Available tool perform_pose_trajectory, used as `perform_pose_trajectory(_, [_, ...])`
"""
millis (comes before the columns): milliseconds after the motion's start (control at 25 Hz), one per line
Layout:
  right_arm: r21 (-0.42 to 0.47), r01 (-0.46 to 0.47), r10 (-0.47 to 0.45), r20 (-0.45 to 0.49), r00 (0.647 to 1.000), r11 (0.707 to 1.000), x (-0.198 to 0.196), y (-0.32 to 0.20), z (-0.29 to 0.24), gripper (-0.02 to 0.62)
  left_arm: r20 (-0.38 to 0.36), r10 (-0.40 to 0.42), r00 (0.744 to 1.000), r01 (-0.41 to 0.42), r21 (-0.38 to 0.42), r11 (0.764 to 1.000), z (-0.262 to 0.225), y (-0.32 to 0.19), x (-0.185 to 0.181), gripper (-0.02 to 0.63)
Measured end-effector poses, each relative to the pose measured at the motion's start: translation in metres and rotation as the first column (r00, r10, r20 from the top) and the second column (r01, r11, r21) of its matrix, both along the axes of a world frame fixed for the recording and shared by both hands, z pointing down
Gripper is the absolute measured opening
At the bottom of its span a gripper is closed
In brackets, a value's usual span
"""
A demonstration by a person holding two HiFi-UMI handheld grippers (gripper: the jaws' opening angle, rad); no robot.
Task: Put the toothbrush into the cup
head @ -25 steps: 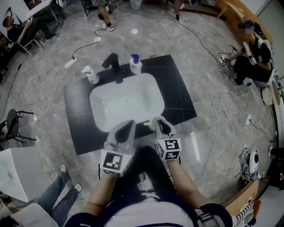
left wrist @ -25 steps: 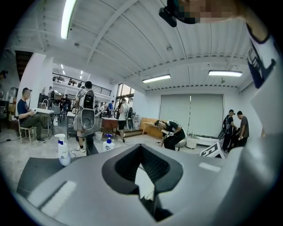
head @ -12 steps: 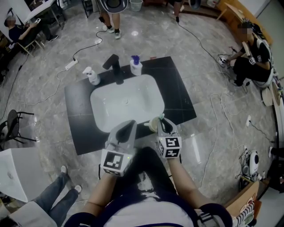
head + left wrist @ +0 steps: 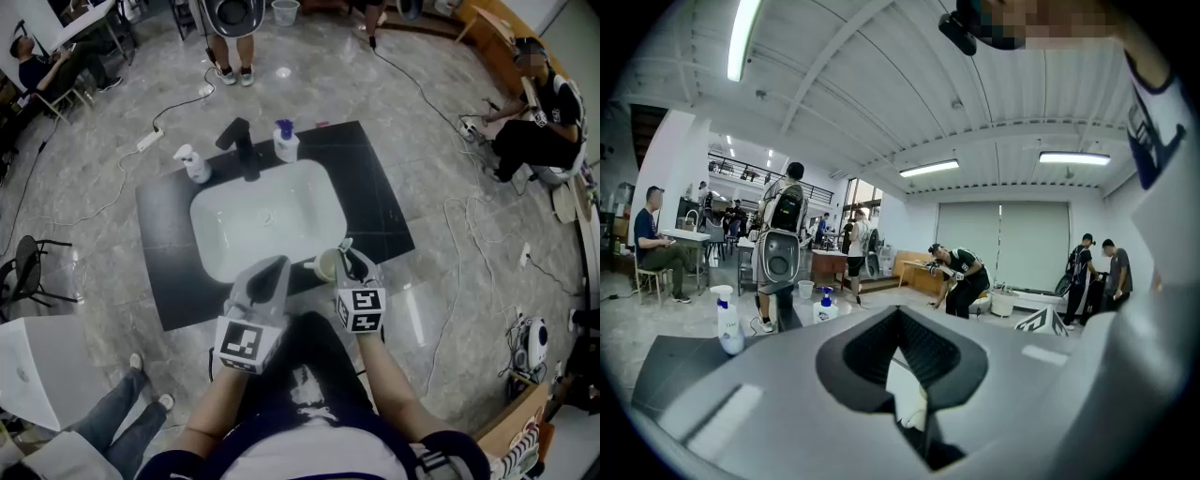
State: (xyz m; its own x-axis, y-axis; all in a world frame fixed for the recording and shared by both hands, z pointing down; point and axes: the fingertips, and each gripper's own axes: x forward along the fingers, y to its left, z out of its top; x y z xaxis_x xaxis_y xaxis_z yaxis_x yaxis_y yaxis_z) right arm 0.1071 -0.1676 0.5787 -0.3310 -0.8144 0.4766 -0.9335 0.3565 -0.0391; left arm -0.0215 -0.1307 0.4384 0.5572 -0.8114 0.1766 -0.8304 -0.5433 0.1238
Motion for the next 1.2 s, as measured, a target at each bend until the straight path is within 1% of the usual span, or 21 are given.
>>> perform_pose_trajectory(720, [-0.014, 0.0, 0.0, -0.048, 0.999, 1.0, 0.015, -0.007, 0.011, 0.084, -0.004, -0.003, 1.0, 0.003, -0.005, 1.0, 0.0, -0.002, 0.003, -0.002])
perform_pose_trajectory(1200, [-0.038, 0.003, -0.007, -0.112, 0.994, 0.999, 0.018, -0.007, 0.018, 0.107, -0.004, 0.01, 1.0, -0.01, -0.005, 1.0, 0.0, -0.002, 0.012, -0.002])
